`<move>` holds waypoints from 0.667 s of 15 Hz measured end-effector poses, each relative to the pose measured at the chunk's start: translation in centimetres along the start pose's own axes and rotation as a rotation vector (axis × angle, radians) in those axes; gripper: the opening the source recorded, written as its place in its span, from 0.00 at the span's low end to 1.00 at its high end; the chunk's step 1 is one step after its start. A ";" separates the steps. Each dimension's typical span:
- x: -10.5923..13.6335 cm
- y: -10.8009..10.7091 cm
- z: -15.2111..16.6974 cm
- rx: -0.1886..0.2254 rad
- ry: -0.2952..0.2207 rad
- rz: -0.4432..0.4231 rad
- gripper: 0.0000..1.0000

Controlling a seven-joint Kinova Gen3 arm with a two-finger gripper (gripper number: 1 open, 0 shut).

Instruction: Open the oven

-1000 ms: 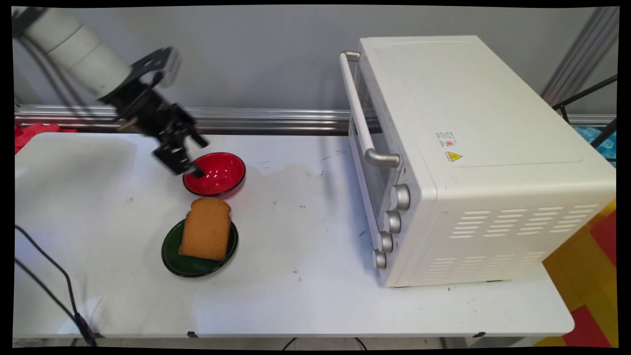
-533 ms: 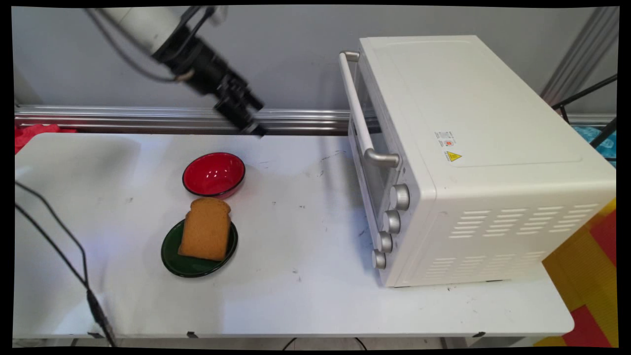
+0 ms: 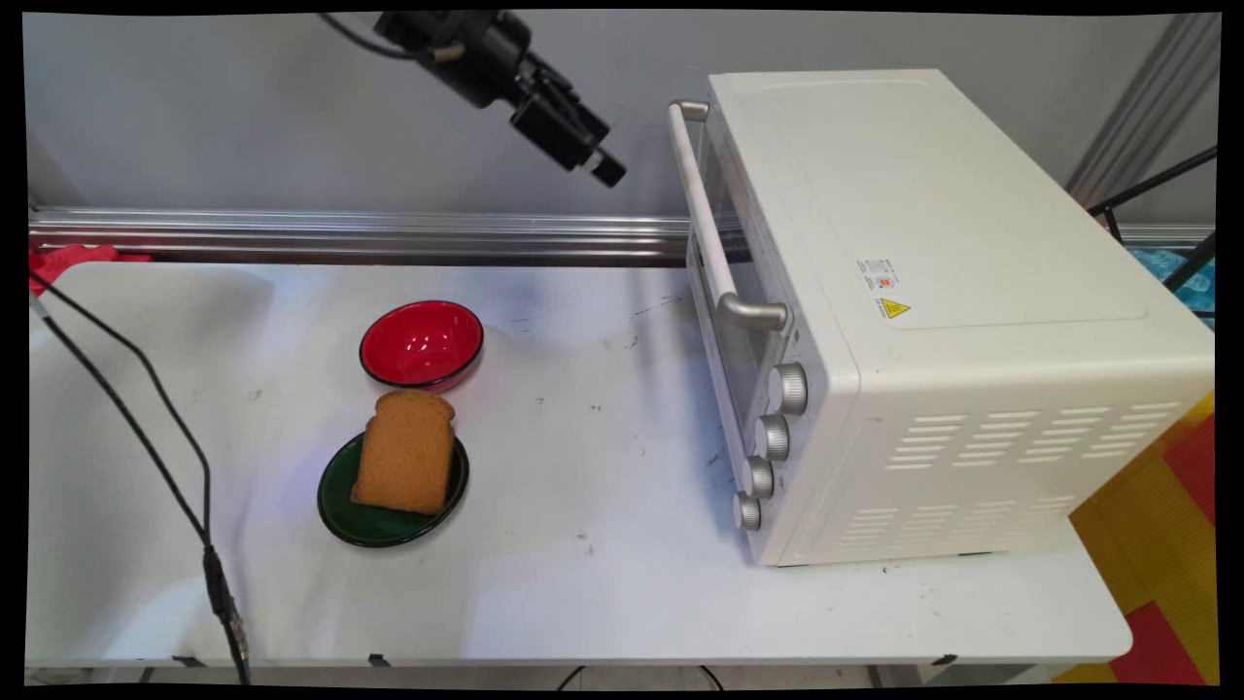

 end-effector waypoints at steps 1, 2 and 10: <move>0.5 -0.1 0.2 -0.007 0.008 0.002 1.00; 0.8 -0.1 0.3 -0.012 0.013 0.003 1.00; 2.9 -0.6 1.6 -0.063 0.023 0.003 0.00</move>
